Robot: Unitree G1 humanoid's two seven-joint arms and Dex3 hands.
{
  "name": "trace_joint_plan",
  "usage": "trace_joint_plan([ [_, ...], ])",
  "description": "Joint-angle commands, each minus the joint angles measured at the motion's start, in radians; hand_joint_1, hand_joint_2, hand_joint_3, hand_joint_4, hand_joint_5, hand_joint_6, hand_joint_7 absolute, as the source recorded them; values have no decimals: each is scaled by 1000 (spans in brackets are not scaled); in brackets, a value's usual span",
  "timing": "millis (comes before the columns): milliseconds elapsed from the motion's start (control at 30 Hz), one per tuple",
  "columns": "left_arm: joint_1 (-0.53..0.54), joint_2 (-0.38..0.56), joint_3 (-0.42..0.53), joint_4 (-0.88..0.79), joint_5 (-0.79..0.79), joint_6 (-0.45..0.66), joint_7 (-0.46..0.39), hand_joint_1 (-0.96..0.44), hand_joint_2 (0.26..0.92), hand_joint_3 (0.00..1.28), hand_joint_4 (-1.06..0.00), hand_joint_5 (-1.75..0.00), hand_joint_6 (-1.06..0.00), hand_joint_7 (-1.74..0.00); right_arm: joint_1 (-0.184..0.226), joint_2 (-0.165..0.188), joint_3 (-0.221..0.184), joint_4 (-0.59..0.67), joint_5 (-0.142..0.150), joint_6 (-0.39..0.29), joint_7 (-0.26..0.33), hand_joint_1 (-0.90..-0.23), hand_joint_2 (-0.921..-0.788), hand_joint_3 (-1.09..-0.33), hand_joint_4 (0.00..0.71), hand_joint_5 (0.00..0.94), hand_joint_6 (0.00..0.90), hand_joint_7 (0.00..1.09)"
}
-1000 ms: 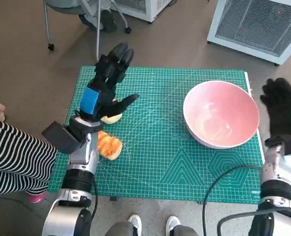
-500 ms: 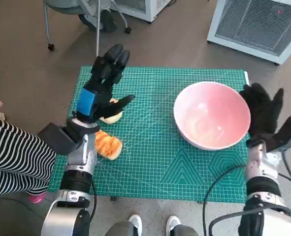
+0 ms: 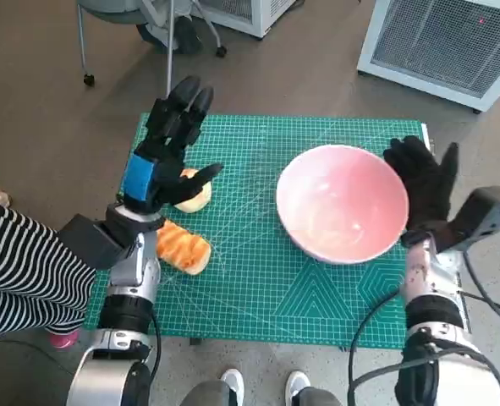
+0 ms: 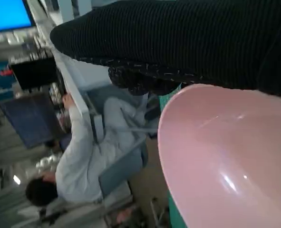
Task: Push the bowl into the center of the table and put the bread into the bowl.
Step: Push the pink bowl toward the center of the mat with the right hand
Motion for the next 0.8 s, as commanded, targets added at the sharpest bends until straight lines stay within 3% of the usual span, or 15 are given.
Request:
trace_joint_plan([
  [33, 14, 7, 6, -17, 0, -5, 11, -501, 921, 183, -164, -2, -63, -363, -9, 28, 2, 14, 2, 19, 8, -662, -921, -796, 121, 0, 72, 224],
  [233, 15, 11, 6, -12, 5, -12, 17, -496, 921, 182, -164, -2, -70, -353, -30, 61, -11, 14, 17, 26, 11, -661, -921, -814, 109, 0, 71, 216],
  [533, 17, 13, 5, -10, 11, -17, 23, -484, 921, 181, -166, -2, -82, -334, -79, 125, -85, 23, 100, 83, 4, -657, -921, -805, 100, 0, 75, 204],
  [667, 24, 15, 4, -18, 12, -18, 23, -481, 921, 181, -166, -2, -85, -327, -96, 138, -102, 27, 116, 105, -6, -657, -921, -804, 98, 0, 83, 203],
  [800, 29, 15, 3, -22, 9, -20, 20, -480, 921, 181, -166, -2, -87, -322, -104, 139, -105, 28, 113, 113, -7, -654, -921, -813, 95, 0, 89, 199],
])
